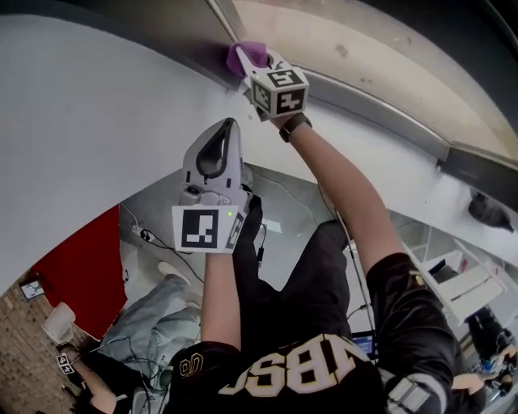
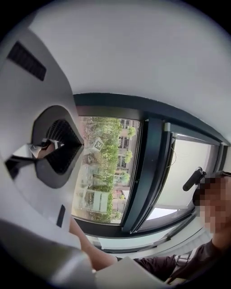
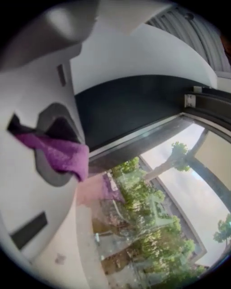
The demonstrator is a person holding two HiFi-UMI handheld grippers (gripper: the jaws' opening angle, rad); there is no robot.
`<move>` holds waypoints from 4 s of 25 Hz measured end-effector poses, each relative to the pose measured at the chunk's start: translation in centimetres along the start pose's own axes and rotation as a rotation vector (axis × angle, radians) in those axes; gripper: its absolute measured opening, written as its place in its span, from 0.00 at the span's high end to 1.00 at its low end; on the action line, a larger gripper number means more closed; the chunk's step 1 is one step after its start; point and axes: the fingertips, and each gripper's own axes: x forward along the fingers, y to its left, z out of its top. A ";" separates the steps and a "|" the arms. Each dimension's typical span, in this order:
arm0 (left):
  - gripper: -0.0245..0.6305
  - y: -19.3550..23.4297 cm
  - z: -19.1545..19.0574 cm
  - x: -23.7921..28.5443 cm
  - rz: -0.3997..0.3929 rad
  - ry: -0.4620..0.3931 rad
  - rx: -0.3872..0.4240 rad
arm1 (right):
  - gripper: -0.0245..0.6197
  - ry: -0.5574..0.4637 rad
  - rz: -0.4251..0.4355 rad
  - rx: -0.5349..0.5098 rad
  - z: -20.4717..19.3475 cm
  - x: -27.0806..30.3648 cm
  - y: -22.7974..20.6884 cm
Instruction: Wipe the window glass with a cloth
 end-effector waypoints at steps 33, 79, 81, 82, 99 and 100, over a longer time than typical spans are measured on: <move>0.93 -36.2 -5.9 9.4 -0.405 0.028 -0.154 | 0.92 -0.256 -0.808 0.270 1.5 -52.4 -37.8; 0.93 -36.0 -7.8 12.3 -0.384 0.072 -0.133 | 0.92 -0.111 -0.770 0.452 -8.4 -50.6 -43.9; 0.93 -37.6 -7.2 12.6 -0.385 0.064 -0.117 | 0.92 -0.173 -0.859 0.527 -8.0 -54.7 -46.4; 0.93 -38.2 -6.6 12.5 -0.384 0.061 -0.103 | 0.92 -0.203 -0.887 0.563 -7.6 -56.5 -47.1; 0.93 -34.5 12.1 1.4 -0.417 0.014 -0.048 | 0.92 -0.259 -0.515 0.094 14.1 -57.3 -9.0; 0.93 -33.3 13.2 1.1 -0.407 0.012 -0.061 | 0.92 -0.271 -0.518 0.054 15.7 -56.8 -7.5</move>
